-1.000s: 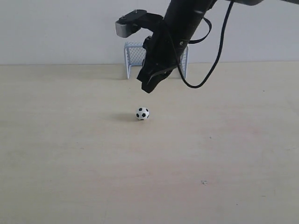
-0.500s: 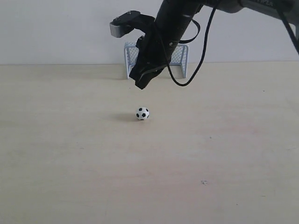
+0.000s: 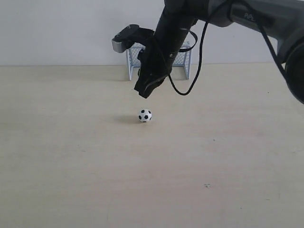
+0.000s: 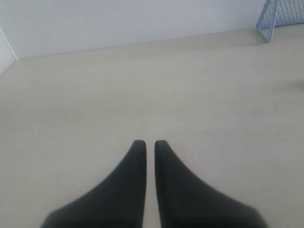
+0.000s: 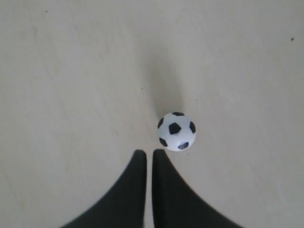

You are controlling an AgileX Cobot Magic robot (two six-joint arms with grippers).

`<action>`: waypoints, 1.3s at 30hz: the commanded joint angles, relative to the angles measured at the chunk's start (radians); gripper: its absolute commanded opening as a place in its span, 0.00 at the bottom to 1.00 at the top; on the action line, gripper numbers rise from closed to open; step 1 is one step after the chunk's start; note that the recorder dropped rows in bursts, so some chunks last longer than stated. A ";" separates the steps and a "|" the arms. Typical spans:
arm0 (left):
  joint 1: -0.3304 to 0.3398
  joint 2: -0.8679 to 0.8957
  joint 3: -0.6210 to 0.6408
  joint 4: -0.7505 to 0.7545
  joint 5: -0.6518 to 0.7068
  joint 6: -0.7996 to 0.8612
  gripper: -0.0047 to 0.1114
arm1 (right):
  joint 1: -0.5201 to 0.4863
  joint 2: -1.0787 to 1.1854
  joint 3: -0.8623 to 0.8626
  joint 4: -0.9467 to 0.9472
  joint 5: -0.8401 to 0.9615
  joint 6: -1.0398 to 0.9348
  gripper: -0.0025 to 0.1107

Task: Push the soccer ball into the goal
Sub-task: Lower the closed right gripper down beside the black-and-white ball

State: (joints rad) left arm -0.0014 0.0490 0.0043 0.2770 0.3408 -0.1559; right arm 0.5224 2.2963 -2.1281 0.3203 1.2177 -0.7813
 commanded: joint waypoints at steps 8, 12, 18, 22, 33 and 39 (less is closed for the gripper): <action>-0.008 0.005 -0.004 0.000 -0.003 -0.009 0.09 | 0.062 0.051 -0.007 -0.054 0.003 -0.066 0.02; -0.008 0.005 -0.004 0.000 -0.003 -0.009 0.09 | 0.068 0.080 -0.007 -0.074 0.003 -0.066 0.02; -0.008 0.005 -0.004 0.000 -0.003 -0.009 0.09 | 0.068 0.090 -0.007 -0.076 0.003 -0.083 0.02; -0.008 0.005 -0.004 0.000 -0.003 -0.009 0.09 | 0.068 0.091 -0.007 -0.083 0.003 -0.085 0.02; -0.008 0.005 -0.004 0.000 -0.003 -0.009 0.09 | 0.068 0.091 -0.007 -0.080 0.003 -0.085 0.02; -0.008 0.005 -0.004 0.000 -0.003 -0.009 0.09 | 0.066 0.120 -0.007 -0.071 0.003 -0.089 0.02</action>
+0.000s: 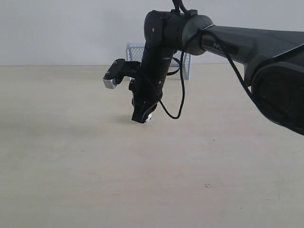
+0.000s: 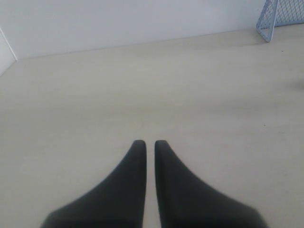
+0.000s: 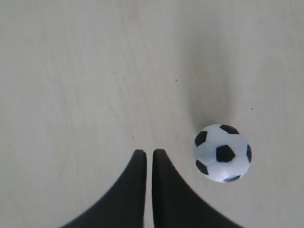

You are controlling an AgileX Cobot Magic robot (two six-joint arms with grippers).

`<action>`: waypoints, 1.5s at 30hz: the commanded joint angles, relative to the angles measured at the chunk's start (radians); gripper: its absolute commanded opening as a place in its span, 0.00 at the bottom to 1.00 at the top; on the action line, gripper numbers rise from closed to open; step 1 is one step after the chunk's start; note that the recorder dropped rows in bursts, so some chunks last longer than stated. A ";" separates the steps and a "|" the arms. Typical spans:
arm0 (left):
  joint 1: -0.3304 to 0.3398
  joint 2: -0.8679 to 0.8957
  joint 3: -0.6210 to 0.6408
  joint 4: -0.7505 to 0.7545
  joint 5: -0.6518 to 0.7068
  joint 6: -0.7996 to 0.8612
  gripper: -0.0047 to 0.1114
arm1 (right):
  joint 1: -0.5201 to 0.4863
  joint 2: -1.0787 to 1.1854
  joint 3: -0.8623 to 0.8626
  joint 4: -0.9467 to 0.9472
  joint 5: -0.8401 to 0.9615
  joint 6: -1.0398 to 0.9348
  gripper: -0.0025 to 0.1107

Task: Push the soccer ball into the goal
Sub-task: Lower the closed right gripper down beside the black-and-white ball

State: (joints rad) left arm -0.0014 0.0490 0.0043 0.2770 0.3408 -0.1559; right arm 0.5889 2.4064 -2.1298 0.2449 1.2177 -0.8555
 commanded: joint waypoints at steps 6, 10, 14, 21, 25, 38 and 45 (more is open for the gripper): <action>-0.008 0.005 -0.004 0.000 -0.003 -0.009 0.09 | -0.025 0.011 -0.006 0.009 0.003 -0.017 0.02; -0.008 0.005 -0.004 0.000 -0.003 -0.009 0.09 | -0.033 0.024 -0.006 0.028 0.003 -0.015 0.02; -0.008 0.005 -0.004 0.000 -0.003 -0.009 0.09 | -0.033 0.045 -0.006 0.042 0.003 -0.015 0.02; -0.008 0.005 -0.004 0.000 -0.003 -0.009 0.09 | -0.033 0.048 -0.006 0.046 0.003 -0.017 0.02; -0.008 0.005 -0.004 0.000 -0.003 -0.009 0.09 | -0.033 0.048 -0.006 0.050 0.003 -0.017 0.02; -0.008 0.005 -0.004 0.000 -0.003 -0.009 0.09 | -0.033 0.048 -0.006 0.084 0.003 -0.023 0.02; -0.008 0.005 -0.004 0.000 -0.003 -0.009 0.09 | -0.033 0.048 -0.006 -0.180 -0.282 0.279 0.02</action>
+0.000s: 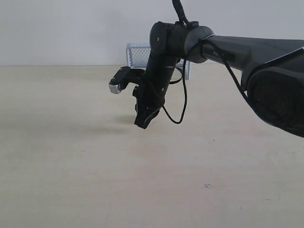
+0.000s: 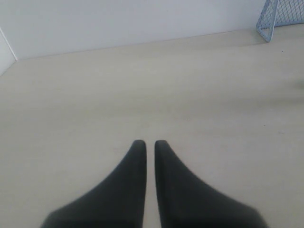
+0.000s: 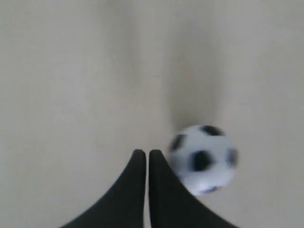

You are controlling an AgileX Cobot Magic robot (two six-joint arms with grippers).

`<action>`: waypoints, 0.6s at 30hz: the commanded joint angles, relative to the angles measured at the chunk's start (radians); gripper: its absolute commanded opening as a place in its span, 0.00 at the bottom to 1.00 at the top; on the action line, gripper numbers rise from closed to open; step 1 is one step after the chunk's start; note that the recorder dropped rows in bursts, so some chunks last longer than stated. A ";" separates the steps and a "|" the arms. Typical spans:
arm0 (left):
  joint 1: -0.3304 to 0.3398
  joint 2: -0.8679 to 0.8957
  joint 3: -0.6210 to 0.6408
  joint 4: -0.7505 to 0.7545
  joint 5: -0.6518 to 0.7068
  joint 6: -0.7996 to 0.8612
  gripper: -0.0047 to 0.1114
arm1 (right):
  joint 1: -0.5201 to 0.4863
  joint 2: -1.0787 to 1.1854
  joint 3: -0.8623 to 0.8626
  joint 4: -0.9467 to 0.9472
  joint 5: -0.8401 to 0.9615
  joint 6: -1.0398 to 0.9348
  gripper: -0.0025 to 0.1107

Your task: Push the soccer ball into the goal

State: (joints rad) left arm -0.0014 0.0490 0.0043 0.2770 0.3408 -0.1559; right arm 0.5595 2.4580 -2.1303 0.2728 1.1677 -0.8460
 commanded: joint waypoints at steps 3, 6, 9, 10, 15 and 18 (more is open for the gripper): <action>-0.008 0.005 -0.004 0.000 -0.003 -0.009 0.09 | -0.004 -0.019 -0.005 -0.255 -0.239 0.298 0.02; -0.008 0.005 -0.004 0.000 -0.003 -0.009 0.09 | -0.002 -0.052 -0.005 -0.097 -0.074 0.086 0.02; -0.008 0.005 -0.004 0.000 -0.003 -0.009 0.09 | -0.002 -0.072 -0.005 -0.040 0.013 0.040 0.02; -0.008 0.005 -0.004 0.000 -0.003 -0.009 0.09 | -0.002 -0.087 -0.005 -0.040 0.040 0.045 0.02; -0.008 0.005 -0.004 0.000 -0.003 -0.009 0.09 | -0.004 -0.162 -0.005 -0.044 0.053 0.049 0.02; -0.008 0.005 -0.004 0.000 -0.003 -0.009 0.09 | -0.004 -0.195 -0.005 -0.044 0.053 0.053 0.02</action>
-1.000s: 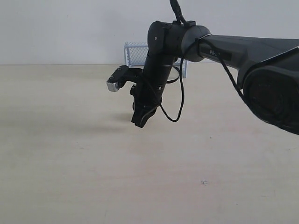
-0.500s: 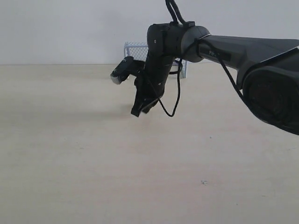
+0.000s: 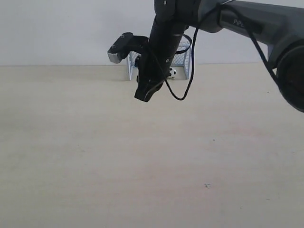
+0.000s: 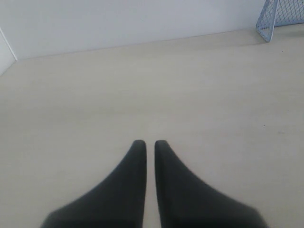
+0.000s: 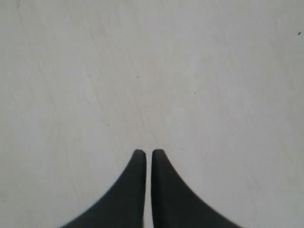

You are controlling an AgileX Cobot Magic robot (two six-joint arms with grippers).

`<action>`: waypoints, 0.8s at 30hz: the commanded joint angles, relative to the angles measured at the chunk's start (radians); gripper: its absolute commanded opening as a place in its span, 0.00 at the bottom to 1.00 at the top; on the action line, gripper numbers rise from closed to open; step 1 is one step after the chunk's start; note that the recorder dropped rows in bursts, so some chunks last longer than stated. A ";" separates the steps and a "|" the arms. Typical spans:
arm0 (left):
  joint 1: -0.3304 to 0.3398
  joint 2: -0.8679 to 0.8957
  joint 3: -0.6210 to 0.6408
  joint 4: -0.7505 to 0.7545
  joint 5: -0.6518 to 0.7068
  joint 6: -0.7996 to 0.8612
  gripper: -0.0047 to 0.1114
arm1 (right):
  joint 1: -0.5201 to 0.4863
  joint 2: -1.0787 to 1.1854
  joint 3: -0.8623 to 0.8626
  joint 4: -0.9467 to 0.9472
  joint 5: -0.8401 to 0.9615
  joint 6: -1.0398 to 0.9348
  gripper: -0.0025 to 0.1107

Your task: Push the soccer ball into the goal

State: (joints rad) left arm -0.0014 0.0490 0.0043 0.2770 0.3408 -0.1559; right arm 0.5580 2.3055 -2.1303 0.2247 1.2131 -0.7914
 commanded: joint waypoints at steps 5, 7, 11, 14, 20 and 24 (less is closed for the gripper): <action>-0.008 0.005 -0.004 0.000 -0.003 -0.009 0.09 | -0.003 -0.135 0.124 0.002 0.008 -0.001 0.02; -0.008 0.005 -0.004 0.000 -0.003 -0.009 0.09 | -0.003 -0.183 0.207 -0.002 0.004 -0.009 0.02; -0.008 0.005 -0.004 0.000 -0.003 -0.009 0.09 | -0.003 -0.276 0.354 -0.033 -0.087 -0.007 0.02; -0.008 0.005 -0.004 0.000 -0.003 -0.009 0.09 | -0.011 -0.318 0.403 -0.034 -0.122 -0.005 0.02; -0.008 0.005 -0.004 0.000 -0.003 -0.009 0.09 | -0.058 -0.380 0.438 -0.026 -0.147 0.000 0.02; -0.008 0.005 -0.004 0.000 -0.003 -0.009 0.09 | -0.072 -0.415 0.444 -0.023 -0.153 0.000 0.02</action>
State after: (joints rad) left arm -0.0014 0.0490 0.0043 0.2770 0.3408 -0.1559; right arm 0.4982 1.9238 -1.6913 0.1988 1.0677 -0.7956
